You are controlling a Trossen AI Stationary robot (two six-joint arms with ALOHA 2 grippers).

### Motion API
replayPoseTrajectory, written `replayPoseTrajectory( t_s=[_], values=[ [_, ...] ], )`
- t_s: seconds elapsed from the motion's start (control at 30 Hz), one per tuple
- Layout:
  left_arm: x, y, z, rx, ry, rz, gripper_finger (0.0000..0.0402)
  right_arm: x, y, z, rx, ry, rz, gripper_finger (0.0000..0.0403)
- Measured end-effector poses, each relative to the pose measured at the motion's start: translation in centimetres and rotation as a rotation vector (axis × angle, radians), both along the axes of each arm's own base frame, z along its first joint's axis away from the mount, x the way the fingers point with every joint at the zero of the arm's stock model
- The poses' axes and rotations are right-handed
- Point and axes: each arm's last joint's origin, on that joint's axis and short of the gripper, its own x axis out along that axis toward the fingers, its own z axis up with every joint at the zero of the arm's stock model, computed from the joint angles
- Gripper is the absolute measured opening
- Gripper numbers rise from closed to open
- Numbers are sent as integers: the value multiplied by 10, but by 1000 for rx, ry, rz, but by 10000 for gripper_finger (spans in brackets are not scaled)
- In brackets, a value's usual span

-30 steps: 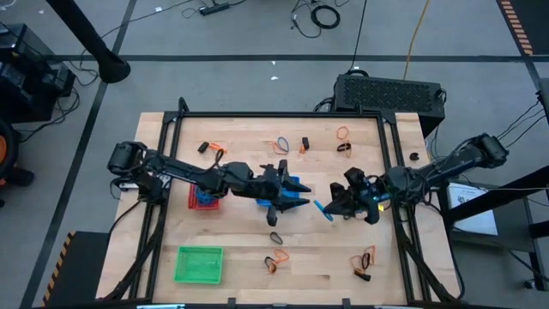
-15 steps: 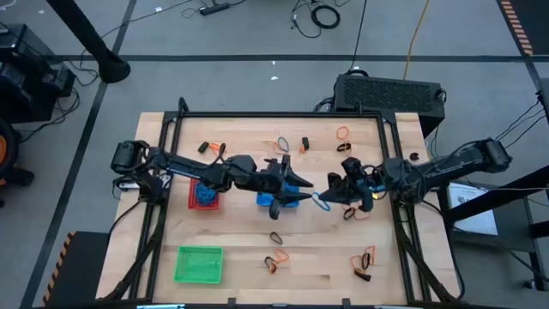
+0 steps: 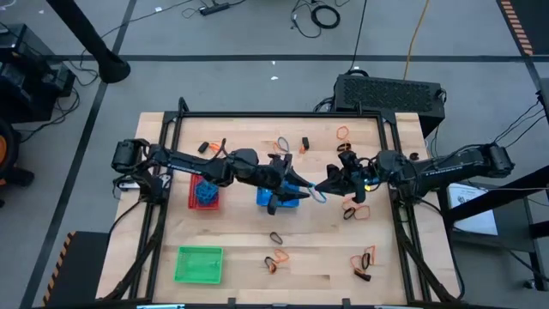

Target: Sort rubber bands into baskets

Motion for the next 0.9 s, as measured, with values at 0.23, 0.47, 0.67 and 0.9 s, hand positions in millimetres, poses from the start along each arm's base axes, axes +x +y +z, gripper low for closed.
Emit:
replayPoseTrajectory(
  t_s=[0.23, 0.47, 0.67, 0.9],
  values=[
    [0, 7, 0, -2, 8, -40, 155, 1, -4, -6, -6, 61, -18, 0],
    [0, 13, -1, -2, 18, -26, 131, 1, -4, -5, -9, 48, -18, 0],
    [0, 22, -3, -2, 34, -2, 33, 1, -4, -5, -8, 48, -22, 0],
    [0, 26, -4, -3, 50, 11, 4, 1, -5, -5, -87, 26, -68, 15]
  ],
)
